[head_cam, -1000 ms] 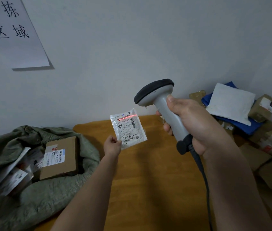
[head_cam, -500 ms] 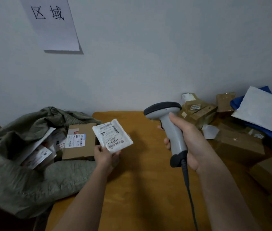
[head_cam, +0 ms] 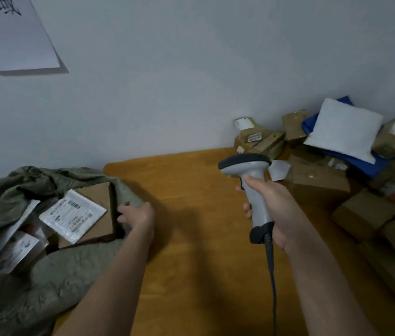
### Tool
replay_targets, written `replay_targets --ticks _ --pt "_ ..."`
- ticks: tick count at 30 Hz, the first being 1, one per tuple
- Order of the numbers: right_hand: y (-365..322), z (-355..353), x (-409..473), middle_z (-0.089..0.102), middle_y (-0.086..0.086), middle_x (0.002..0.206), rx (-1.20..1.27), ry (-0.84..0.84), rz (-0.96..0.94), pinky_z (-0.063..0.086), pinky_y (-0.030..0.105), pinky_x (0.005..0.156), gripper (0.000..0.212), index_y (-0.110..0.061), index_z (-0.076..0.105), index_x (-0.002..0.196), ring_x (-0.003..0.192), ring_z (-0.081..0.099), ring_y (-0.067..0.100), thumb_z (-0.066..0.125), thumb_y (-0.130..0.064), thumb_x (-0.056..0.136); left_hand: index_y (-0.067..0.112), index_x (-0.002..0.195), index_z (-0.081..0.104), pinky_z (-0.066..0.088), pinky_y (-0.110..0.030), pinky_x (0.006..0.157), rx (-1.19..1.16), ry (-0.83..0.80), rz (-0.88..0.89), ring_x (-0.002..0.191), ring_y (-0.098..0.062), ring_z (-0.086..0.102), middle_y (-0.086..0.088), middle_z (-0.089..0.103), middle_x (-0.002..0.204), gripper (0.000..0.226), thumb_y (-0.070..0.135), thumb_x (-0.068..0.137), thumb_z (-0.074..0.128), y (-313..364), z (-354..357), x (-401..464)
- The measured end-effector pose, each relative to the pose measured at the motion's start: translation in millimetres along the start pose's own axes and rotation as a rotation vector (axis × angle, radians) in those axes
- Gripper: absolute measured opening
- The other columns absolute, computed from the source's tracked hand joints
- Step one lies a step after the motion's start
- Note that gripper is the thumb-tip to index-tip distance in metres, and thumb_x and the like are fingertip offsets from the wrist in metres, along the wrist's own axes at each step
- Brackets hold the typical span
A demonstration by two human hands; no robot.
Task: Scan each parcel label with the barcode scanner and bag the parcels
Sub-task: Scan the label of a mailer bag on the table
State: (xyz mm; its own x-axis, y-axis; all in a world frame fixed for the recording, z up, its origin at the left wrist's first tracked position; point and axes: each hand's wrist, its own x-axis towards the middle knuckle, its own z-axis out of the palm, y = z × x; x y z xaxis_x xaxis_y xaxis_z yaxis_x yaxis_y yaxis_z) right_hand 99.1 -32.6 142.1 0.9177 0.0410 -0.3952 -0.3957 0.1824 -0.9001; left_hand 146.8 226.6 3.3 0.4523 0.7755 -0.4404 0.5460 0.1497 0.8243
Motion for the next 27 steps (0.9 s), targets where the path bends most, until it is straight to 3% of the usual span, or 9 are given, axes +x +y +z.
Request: replay_targets --ticks 5,9,13,16,18,21,24,27 --pt "-19 -68 4 0.06 0.008 0.089 0.028 0.187 -0.082 0.043 0.024 0.047 0.025 -0.006 0.06 0.108 0.05 0.053 0.01 0.063 -0.026 0.094 0.015 0.127 0.036 0.053 -0.05 0.09 0.132 -0.277 0.228 0.1 -0.035 0.055 -0.011 0.021 0.142 0.039 0.005 0.093 0.054 16 90 -68" --pt "-32 -135 15 0.059 0.009 0.094 0.083 0.299 -0.139 0.044 0.025 0.05 0.028 -0.008 0.059 0.116 0.055 0.054 0.011 0.064 -0.024 0.093 0.012 0.131 0.036 0.054 -0.046 0.087 0.247 -0.45 0.42 0.087 -0.019 0.047 -0.008 0.021 0.141 0.043 0.003 0.093 0.054 24 156 -130" --pt "-55 -207 32 0.059 0.007 0.094 0.123 0.316 -0.172 0.045 0.023 0.048 0.023 -0.01 0.059 0.111 0.054 0.055 0.009 0.064 -0.022 0.093 0.01 0.135 0.039 0.049 -0.033 0.083 0.422 -0.575 0.641 0.097 -0.019 0.047 -0.008 0.021 0.141 0.045 0.005 0.093 0.055 34 222 -189" --pt "-77 -262 48 0.059 0.011 0.099 0.096 0.337 -0.208 0.046 0.024 0.049 0.023 -0.01 0.059 0.111 0.054 0.055 0.009 0.064 -0.022 0.093 0.007 0.134 0.043 0.043 -0.027 0.095 0.569 -0.654 0.765 0.117 -0.026 0.046 -0.008 0.021 0.141 0.045 0.011 0.092 0.059 38 281 -228" --pt "-91 -297 61 0.06 0.008 0.094 0.065 0.37 -0.222 0.046 0.026 0.052 0.025 -0.011 0.058 0.113 0.057 0.055 0.011 0.064 -0.024 0.093 0.006 0.138 0.041 0.038 -0.022 0.09 0.666 -0.699 0.832 0.124 -0.026 0.043 -0.008 0.017 0.147 0.05 0.016 0.093 0.06 42 323 -252" --pt "-109 -340 83 0.061 0.005 0.09 0.034 0.413 -0.223 0.046 0.026 0.053 0.033 -0.012 0.057 0.121 0.061 0.056 0.012 0.065 -0.027 0.092 0.005 0.14 0.037 0.045 -0.031 0.099 0.798 -0.735 0.959 0.135 -0.029 0.034 -0.008 0.017 0.151 0.053 0.011 0.092 0.058 44 376 -282" --pt "-120 -369 109 0.063 0.009 0.102 0.05 0.396 -0.208 0.047 0.024 0.052 0.037 -0.017 0.057 0.125 0.063 0.057 0.013 0.067 -0.03 0.091 0.011 0.148 0.026 0.05 -0.038 0.096 0.872 -0.698 1.081 0.133 -0.027 0.04 -0.002 0.014 0.157 0.067 0.005 0.089 0.056 45 417 -295" --pt "-125 -384 135 0.063 0.009 0.104 0.051 0.372 -0.174 0.048 0.025 0.055 0.041 -0.021 0.056 0.127 0.067 0.058 0.014 0.068 -0.032 0.09 0.024 0.154 0.018 0.039 -0.044 0.111 0.995 -0.662 1.185 0.144 -0.027 0.027 0.0 0.011 0.162 0.079 0.0 0.088 0.053 52 449 -297"
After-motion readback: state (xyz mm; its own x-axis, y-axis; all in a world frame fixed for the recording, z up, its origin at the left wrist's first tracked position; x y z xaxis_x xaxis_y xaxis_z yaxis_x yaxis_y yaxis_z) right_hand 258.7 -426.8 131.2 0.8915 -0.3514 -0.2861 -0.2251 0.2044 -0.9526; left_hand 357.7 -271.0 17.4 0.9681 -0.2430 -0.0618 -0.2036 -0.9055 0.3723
